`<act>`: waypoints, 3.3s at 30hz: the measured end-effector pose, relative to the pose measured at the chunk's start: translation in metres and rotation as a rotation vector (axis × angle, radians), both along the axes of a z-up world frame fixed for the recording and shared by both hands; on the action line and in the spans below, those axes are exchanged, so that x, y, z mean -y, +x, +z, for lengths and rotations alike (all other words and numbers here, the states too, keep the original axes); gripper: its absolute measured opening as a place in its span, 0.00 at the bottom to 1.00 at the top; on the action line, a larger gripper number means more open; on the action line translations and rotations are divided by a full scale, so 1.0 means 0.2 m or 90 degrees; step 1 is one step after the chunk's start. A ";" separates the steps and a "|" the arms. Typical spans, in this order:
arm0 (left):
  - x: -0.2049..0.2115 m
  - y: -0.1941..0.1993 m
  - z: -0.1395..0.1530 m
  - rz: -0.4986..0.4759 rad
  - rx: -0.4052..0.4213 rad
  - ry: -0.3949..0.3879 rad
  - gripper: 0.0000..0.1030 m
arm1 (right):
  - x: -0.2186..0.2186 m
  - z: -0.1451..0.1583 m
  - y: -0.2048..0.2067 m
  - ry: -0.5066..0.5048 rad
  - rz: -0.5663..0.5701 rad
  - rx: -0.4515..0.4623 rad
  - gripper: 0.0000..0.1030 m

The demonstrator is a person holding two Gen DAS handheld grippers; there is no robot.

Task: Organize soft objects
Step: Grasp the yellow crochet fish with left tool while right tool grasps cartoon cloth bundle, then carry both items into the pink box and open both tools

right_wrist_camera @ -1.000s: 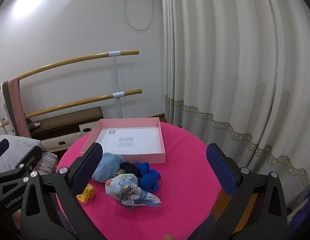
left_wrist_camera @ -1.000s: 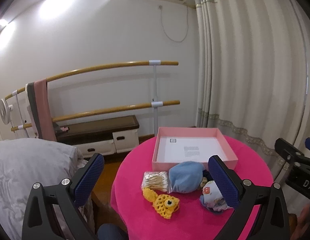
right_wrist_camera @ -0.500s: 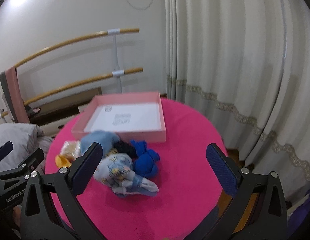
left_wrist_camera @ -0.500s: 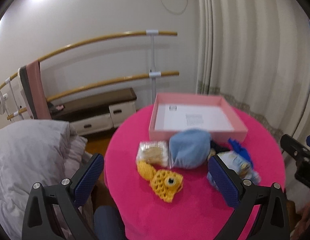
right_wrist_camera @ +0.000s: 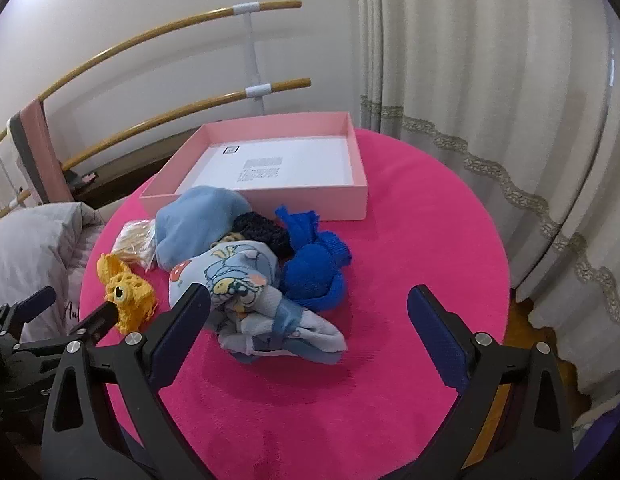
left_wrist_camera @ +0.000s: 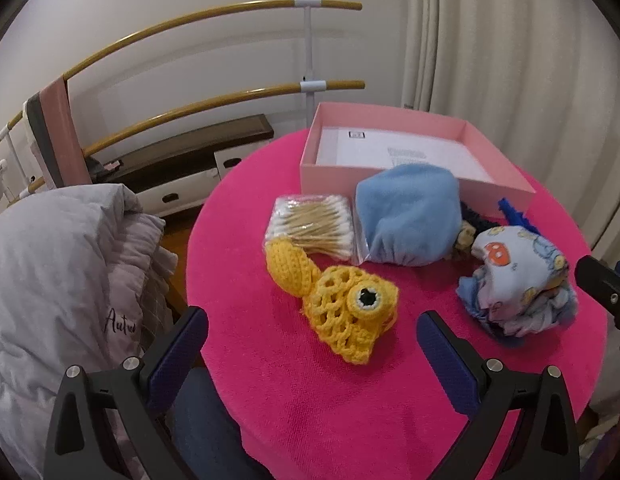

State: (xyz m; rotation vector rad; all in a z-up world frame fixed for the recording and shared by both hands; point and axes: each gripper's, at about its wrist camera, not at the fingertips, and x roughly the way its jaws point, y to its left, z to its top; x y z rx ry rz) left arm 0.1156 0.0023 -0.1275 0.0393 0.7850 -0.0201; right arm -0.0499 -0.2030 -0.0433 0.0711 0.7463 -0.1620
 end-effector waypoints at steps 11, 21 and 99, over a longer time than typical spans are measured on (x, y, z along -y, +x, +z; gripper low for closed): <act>0.04 0.24 -0.22 -0.003 -0.028 0.019 0.98 | -0.11 -0.08 0.10 -0.009 0.056 -0.031 0.93; 0.02 0.41 -0.38 -0.033 -0.060 -0.009 0.70 | -0.17 -0.20 0.21 0.030 0.122 -0.054 0.74; 0.39 0.89 0.45 -0.102 -0.055 -0.039 0.58 | 0.14 0.09 1.30 0.002 0.070 -0.053 0.58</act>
